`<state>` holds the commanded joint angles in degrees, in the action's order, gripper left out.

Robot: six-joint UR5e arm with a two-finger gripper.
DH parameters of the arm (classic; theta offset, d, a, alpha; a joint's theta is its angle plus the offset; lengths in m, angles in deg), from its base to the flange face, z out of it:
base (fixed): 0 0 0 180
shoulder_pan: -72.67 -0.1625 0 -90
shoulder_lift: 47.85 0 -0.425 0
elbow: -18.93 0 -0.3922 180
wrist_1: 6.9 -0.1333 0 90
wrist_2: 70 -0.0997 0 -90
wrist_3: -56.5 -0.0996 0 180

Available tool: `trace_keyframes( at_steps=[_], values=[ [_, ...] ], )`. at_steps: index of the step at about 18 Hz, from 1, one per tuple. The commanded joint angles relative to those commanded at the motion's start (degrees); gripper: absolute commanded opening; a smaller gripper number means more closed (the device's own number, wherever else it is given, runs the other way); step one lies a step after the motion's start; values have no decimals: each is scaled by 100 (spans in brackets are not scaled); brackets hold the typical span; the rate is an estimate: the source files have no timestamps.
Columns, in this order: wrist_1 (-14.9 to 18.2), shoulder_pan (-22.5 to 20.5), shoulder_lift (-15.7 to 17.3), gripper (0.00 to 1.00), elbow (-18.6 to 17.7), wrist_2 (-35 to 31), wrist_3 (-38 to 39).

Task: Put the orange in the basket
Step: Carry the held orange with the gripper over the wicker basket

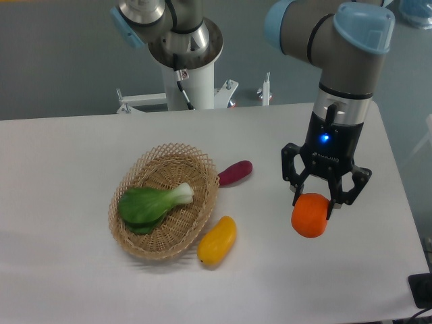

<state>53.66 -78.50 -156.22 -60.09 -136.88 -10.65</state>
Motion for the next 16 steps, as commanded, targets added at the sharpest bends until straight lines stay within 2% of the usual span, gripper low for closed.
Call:
trace_keyframes(
  at_steps=[8, 11, 14, 16],
  values=[
    [35, 35, 96, 42, -140, -52, 53],
    [245, 184, 184, 42, -246, -490, 53],
    [561, 570, 220, 42, -246, -1211, 149],
    [598, 878, 237, 42, -246, -1493, 630]
  ],
)
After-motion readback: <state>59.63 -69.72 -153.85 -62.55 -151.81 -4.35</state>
